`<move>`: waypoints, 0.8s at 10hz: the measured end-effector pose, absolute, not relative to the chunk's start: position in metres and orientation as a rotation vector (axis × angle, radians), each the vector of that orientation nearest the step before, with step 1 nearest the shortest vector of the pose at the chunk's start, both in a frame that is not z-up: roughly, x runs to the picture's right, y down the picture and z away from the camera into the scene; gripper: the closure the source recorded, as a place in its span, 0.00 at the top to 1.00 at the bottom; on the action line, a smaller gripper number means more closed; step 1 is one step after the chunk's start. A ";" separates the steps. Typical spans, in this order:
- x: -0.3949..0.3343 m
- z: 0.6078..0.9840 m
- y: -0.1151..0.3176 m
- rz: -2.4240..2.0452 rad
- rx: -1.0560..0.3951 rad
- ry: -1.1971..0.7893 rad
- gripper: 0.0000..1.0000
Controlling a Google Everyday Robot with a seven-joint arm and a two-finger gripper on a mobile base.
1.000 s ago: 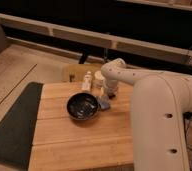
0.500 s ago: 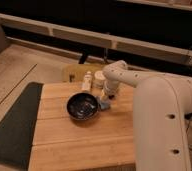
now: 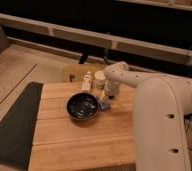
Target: Wipe the white sponge on the table
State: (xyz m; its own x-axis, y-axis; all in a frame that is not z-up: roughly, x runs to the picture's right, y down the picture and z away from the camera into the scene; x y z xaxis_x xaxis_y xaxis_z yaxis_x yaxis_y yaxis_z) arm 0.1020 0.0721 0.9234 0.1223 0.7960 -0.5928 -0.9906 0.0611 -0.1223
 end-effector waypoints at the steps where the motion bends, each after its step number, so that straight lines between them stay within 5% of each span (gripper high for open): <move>1: 0.103 0.923 0.072 1.413 -0.571 0.421 0.65; 8: 0.113 0.923 0.074 1.401 -0.556 0.433 0.65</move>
